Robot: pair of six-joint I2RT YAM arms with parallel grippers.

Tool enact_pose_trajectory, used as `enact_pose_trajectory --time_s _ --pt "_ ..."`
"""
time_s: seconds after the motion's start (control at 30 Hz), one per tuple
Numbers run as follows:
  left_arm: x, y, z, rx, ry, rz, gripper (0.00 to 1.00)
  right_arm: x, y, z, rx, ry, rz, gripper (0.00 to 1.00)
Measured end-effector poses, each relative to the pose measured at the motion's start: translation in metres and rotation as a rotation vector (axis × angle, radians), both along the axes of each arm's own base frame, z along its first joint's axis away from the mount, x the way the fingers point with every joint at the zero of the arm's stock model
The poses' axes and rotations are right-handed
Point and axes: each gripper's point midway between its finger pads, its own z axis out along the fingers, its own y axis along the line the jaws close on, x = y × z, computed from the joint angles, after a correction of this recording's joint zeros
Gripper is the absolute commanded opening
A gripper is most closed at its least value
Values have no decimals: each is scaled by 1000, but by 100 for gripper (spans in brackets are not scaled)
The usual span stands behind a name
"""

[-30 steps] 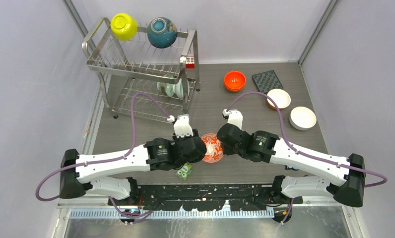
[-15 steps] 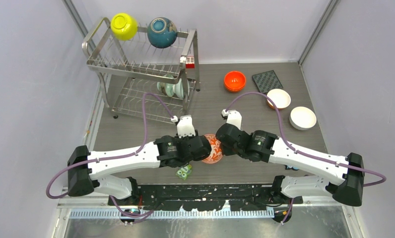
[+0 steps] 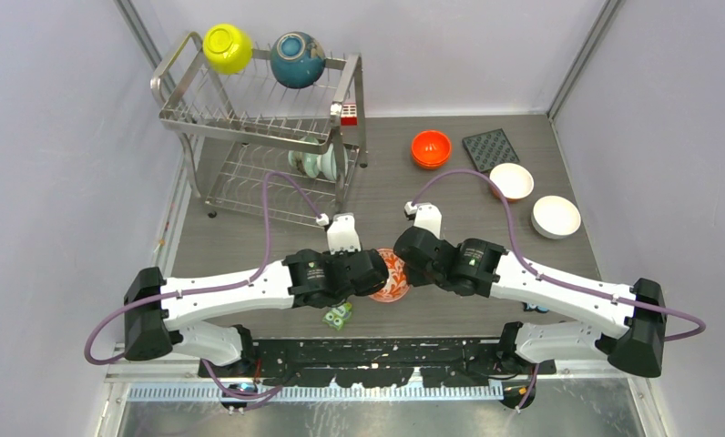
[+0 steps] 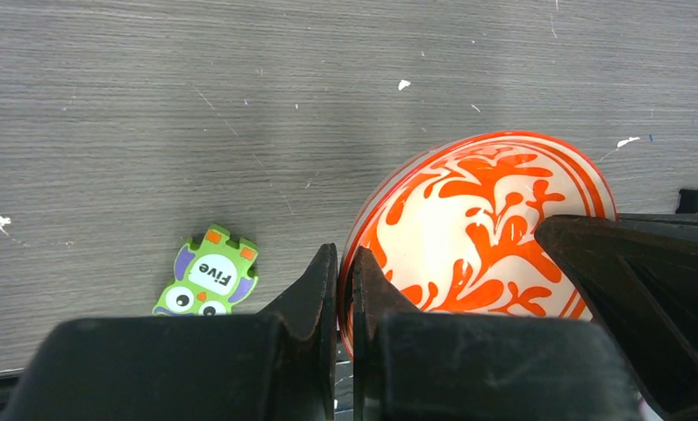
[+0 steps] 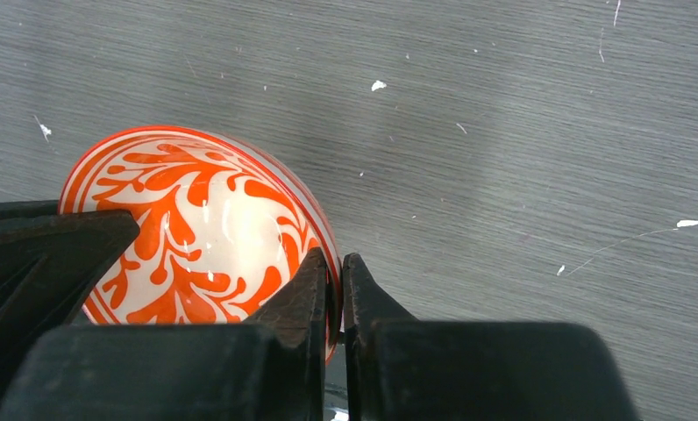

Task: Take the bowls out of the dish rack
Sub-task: Place the bowl with the bowl.

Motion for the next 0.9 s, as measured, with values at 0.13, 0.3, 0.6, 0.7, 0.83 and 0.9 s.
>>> enact_pose_trajectory --time_s 0.13,0.3,0.6,0.7,0.83,0.9 --pt "-2 -2 0 -12 10 -4 0 1 0 0 2 -4 -10 28" --pt "-2 0 -3 -16 17 17 0 2 0 2 14 -4 -29 38" --pt "-4 6 -15 -16 38 56 0 3 1 0 19 2 -47 37" --pt "-4 6 -15 -18 38 59 0 3 2 -3 11 9 -48 36" --pt "-4 6 -12 -34 37 65 0 3 5 -8 1 19 -45 34" --pt "-4 5 -11 -42 37 68 0 3 6 -11 -4 26 -42 30"
